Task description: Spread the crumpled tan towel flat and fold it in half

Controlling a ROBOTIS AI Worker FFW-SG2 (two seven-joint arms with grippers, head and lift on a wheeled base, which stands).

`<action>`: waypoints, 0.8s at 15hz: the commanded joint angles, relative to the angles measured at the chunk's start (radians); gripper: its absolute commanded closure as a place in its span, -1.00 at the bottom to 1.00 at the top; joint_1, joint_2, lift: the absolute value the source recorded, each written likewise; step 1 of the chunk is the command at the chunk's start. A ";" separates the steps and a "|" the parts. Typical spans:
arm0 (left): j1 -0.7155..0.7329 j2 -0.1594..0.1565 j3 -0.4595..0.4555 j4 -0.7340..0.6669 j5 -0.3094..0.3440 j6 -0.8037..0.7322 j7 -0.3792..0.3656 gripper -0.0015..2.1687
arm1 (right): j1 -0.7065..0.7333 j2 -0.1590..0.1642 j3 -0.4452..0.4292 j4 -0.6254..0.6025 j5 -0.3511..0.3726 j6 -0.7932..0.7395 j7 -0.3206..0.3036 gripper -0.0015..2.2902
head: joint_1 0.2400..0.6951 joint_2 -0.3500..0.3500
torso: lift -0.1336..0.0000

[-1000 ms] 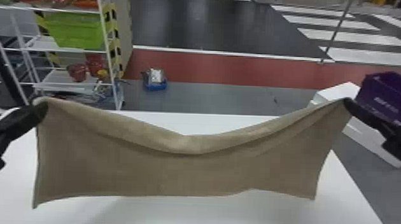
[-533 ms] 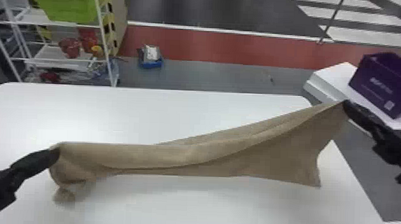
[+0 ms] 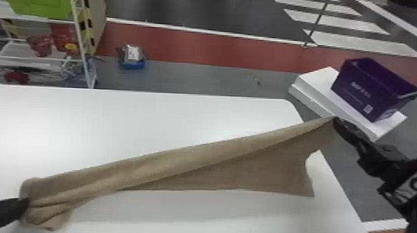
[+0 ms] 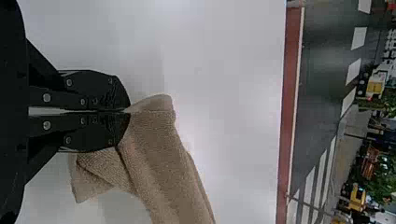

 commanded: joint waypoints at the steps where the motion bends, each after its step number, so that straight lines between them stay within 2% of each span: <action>1: -0.023 -0.003 0.059 -0.011 -0.008 0.033 0.017 -0.20 | -0.008 -0.008 -0.008 0.018 0.022 0.000 -0.011 0.86 | 1.00 -0.60 | -0.85; 2: -0.047 -0.003 0.091 -0.019 -0.008 0.094 0.014 -0.33 | -0.014 -0.009 -0.021 0.025 0.024 0.000 -0.011 0.86 | 1.00 -0.57 | -0.85; 5: -0.086 -0.003 0.154 -0.021 -0.002 0.122 0.004 -0.35 | -0.008 -0.019 -0.039 0.025 0.018 0.003 -0.011 0.86 | 1.00 -0.47 | -0.85; 7: -0.087 -0.003 0.157 -0.040 0.024 0.131 0.009 -0.35 | 0.007 -0.014 -0.028 0.024 0.012 -0.003 -0.007 0.86 | 1.00 -0.44 | -0.85; 10: -0.098 -0.003 0.134 -0.054 0.223 0.159 0.032 -0.34 | 0.027 0.012 0.001 0.008 0.019 -0.028 -0.008 0.86 | 1.00 -0.42 | -0.85; 12: -0.153 -0.003 0.094 -0.047 0.298 0.288 0.037 -0.34 | 0.035 0.021 0.025 0.007 0.033 -0.043 -0.010 0.86 | 1.00 -0.48 | -0.85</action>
